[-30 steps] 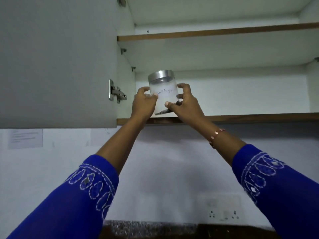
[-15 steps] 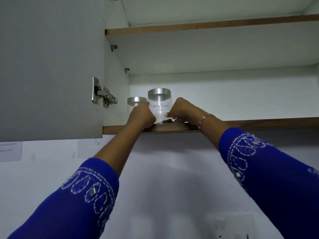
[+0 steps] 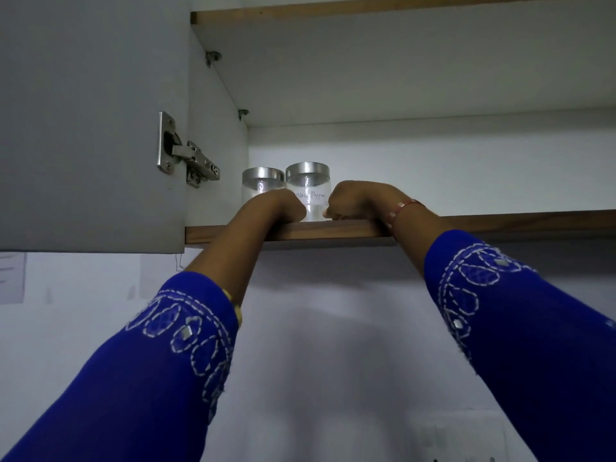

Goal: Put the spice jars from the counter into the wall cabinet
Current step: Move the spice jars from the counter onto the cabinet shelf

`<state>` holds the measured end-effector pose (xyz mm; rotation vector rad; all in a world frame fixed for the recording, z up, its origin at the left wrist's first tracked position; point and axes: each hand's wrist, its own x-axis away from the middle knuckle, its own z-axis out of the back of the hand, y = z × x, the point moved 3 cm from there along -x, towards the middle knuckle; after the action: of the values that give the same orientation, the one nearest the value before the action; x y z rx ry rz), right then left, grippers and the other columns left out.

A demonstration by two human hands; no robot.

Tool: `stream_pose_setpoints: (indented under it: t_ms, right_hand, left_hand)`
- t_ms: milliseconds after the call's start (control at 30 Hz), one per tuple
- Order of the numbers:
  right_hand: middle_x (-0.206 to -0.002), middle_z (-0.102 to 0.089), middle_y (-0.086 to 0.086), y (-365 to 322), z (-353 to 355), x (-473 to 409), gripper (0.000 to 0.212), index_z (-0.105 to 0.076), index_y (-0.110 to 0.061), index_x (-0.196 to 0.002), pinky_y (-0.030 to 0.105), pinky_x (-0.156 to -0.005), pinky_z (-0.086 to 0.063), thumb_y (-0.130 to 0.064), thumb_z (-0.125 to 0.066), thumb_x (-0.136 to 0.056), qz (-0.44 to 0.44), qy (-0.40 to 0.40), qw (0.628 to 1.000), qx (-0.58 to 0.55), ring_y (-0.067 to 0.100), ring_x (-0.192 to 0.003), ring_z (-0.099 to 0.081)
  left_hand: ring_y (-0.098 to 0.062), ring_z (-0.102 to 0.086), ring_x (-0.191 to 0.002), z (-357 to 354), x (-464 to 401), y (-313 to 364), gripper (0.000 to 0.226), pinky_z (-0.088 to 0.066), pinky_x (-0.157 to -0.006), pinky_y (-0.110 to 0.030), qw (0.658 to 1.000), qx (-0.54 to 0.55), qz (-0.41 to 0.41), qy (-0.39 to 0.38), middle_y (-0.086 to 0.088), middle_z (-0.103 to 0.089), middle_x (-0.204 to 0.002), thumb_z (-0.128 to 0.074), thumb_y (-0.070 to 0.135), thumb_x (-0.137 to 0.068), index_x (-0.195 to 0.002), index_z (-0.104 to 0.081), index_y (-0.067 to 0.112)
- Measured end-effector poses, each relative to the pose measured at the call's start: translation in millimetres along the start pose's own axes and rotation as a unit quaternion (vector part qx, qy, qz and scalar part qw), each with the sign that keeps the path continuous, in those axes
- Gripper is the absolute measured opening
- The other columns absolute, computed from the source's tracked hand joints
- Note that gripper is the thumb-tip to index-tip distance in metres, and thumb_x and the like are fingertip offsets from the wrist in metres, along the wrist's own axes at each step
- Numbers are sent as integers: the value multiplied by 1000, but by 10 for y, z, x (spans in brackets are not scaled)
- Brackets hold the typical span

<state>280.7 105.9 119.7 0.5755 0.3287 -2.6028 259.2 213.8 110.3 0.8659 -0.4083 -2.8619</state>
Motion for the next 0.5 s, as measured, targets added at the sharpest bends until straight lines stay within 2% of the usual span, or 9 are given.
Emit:
stream_pose_setpoints:
  t_ms: [67,133,167,200,233,267,300,400,500]
  right_hand:
    - [-86,-51,7,10,3,-12,21,-56,0,-82,20,-56,-33,-10,-42,-95,-10,40,999,-19,21,-76,-51]
    - [-66,-39,4,10,4,49,34,-37,-7,-59,19,-50,-28,-7,-40,-93,-35,89,995,-34,21,-66,-44]
    - [-65,-38,5,0,15,116,37,-31,-10,-57,19,-50,-29,-6,-40,-92,-39,122,991,-47,22,-66,-44]
    - [-70,-45,9,-11,32,185,33,-36,-8,-59,21,-55,-35,-6,-41,-91,-36,158,985,-65,25,-76,-50]
    - [-83,-56,14,-25,49,263,23,-49,-3,-68,26,-66,-44,-4,-42,-90,-26,194,978,-77,28,-91,-55]
    - [-100,-63,17,-40,56,356,18,-60,3,-84,31,-79,-48,-2,-43,-88,-12,227,970,-87,30,-103,-57]
    - [-111,-64,19,-54,47,445,24,-63,6,-99,35,-88,-49,-1,-44,-86,-1,249,965,-85,32,-108,-58]
    - [-113,-66,22,-70,-65,751,30,-65,6,-106,40,-92,-48,0,-45,-85,26,262,963,-57,34,-106,-59]
    - [-121,-63,18,-79,-141,1152,34,-63,0,-117,34,-99,-43,-4,-44,-90,50,272,959,-63,30,-115,-56]
  left_hand:
    - [-32,-47,-125,13,29,-10,36,-40,-93,-34,998,41,1,40,-20,-49,-136,-38,8,-95,-128,-48,-2]
    - [-33,-53,-115,31,113,-26,34,-40,-83,-32,985,118,-8,125,-20,-55,-127,-41,7,-91,-122,-52,0]
    - [-32,-55,-111,44,186,-36,34,-40,-80,-31,973,151,-15,173,-19,-58,-123,-42,7,-90,-121,-54,2]
    - [-32,-56,-108,45,281,-35,34,-39,-78,-29,962,163,-25,217,-19,-60,-119,-42,7,-89,-119,-57,4]
    - [-32,-58,-106,42,365,-37,34,-38,-76,-28,953,167,-40,251,-18,-62,-117,-42,7,-89,-118,-59,5]
    - [-31,-59,-105,26,464,-33,34,-39,-76,-27,946,157,-65,277,-18,-64,-116,-41,7,-89,-117,-61,6]
    - [-30,-59,-106,-1,567,-26,35,-41,-79,-28,940,150,-93,293,-16,-65,-117,-41,7,-89,-119,-61,7]
    - [-25,-57,-113,-148,877,-45,37,-41,-90,-27,919,166,-168,315,-12,-63,-122,-40,7,-91,-122,-59,9]
    - [-26,-60,-107,-299,1290,-19,38,-37,-85,-16,902,196,-221,315,-14,-65,-116,-39,6,-87,-117,-61,3]
